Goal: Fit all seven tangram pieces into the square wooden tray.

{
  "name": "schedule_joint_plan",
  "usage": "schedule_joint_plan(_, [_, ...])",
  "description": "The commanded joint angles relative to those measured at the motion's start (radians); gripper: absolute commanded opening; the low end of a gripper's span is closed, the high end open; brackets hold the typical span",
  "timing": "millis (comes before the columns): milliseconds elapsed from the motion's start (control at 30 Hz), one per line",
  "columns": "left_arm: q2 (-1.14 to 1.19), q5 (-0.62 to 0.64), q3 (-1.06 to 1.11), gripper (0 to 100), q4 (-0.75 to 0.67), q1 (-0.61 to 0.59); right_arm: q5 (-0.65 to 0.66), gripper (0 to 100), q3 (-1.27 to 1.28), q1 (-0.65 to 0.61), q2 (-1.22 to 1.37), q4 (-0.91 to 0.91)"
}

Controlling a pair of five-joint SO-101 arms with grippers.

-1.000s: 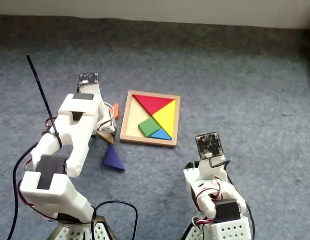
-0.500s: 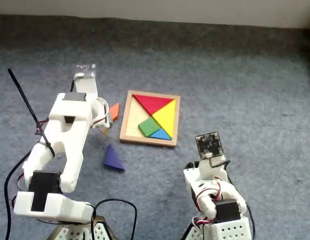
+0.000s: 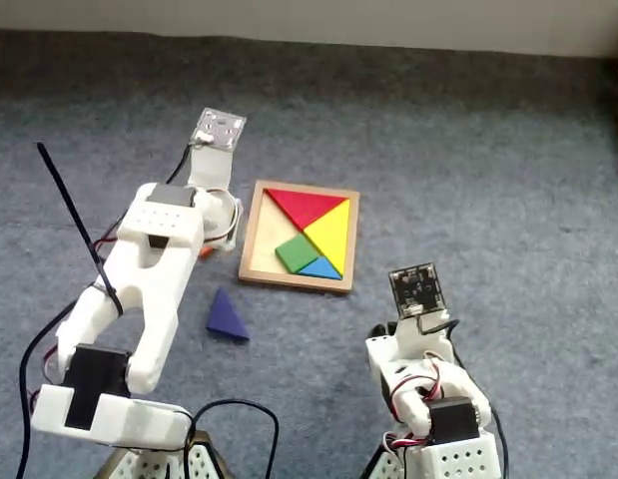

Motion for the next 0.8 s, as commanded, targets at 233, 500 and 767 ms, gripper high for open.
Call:
schedule_joint_plan(233, [-0.036,-0.043,-0.154,8,-0.038,0.088,-0.009,5.5,0.119,0.012,-0.013,0.005])
schedule_joint_plan(500, [0.004,-0.170,-0.170,8,-0.058,0.185,-0.009,5.5,0.119,0.012,-0.013,0.005])
schedule_joint_plan(767, [0.285,-0.265,-0.328,8,-0.063,0.186,-0.009,5.5,0.119,0.012,-0.013,0.005])
